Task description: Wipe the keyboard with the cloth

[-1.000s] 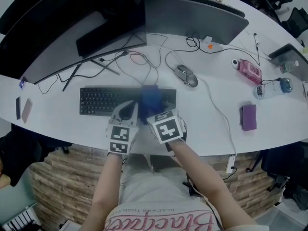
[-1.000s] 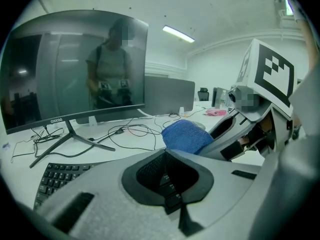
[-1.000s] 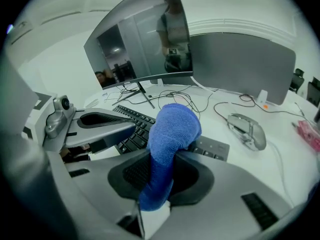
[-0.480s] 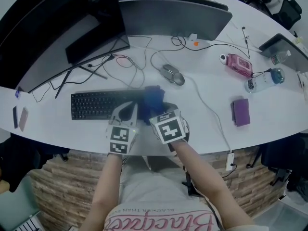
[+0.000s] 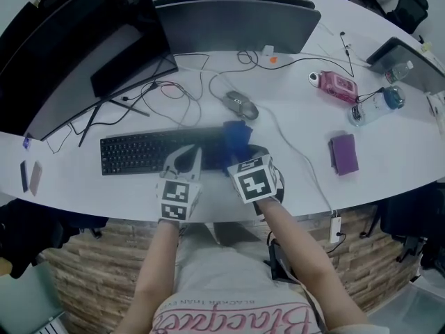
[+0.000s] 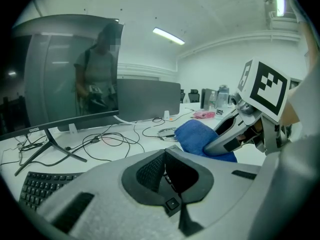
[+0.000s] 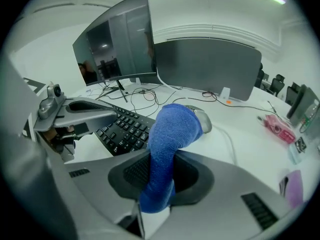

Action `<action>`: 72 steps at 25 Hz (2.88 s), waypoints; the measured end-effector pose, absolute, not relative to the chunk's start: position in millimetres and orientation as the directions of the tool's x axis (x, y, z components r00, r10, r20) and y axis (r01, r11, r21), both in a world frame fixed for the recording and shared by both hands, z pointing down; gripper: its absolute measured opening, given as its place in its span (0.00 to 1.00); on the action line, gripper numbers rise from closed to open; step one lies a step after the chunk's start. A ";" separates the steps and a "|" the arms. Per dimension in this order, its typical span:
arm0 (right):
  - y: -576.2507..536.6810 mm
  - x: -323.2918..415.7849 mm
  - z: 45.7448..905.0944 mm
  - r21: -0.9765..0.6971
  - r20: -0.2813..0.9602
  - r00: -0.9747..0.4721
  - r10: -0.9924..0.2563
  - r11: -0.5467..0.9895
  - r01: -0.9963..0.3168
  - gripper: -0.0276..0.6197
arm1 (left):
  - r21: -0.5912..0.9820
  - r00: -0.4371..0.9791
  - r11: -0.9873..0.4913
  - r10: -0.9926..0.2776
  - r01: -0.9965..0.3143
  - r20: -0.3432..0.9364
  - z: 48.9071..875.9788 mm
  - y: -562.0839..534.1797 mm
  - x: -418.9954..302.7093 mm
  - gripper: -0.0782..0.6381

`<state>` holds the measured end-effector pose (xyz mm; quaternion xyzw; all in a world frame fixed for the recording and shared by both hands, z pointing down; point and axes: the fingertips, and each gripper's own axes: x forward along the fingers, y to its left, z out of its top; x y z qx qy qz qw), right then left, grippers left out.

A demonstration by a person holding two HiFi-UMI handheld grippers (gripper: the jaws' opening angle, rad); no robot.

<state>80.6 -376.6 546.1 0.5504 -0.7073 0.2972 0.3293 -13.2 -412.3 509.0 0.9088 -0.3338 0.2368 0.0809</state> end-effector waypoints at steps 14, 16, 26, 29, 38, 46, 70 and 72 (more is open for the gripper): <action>-351.5 105.6 502.1 0.037 0.724 -0.047 -0.689 0.106 -0.994 0.18 | -0.032 0.683 -0.767 -0.588 -0.640 0.433 475.7 -408.3 -35.7 0.12; -348.2 99.8 492.3 0.036 0.706 -0.030 -0.708 0.079 -0.996 0.18 | -0.038 0.691 -0.772 -0.589 -0.635 0.418 468.6 -407.9 -41.6 0.12; -342.7 27.5 443.1 0.037 0.578 0.007 -0.816 0.018 -0.999 0.18 | -0.063 0.729 -0.783 -0.603 -0.619 0.325 426.4 -403.4 -98.8 0.12; -343.1 -7.7 426.5 0.044 0.532 -0.006 -0.847 0.035 -0.998 0.18 | -0.072 0.738 -0.782 -0.610 -0.619 0.287 410.0 -398.5 -121.9 0.12; -345.5 -115.7 377.1 0.076 0.366 -0.090 -0.926 0.126 -0.989 0.18 | -0.101 0.755 -0.770 -0.637 -0.629 0.154 359.8 -380.9 -188.0 0.12; -333.9 -172.6 349.5 0.128 0.207 -0.145 -0.967 0.174 -0.976 0.18 | -0.125 0.767 -0.767 -0.639 -0.629 0.060 331.9 -365.8 -219.0 0.12; -332.1 -158.0 309.1 0.209 0.096 -0.199 -0.975 0.216 -0.954 0.18 | -0.132 0.719 -0.709 -0.693 -0.693 -0.051 294.8 -349.5 -202.2 0.12; -332.6 -155.5 307.7 0.209 0.088 -0.196 -0.977 0.211 -0.955 0.18 | -0.135 0.721 -0.710 -0.691 -0.691 -0.056 294.0 -350.0 -199.3 0.12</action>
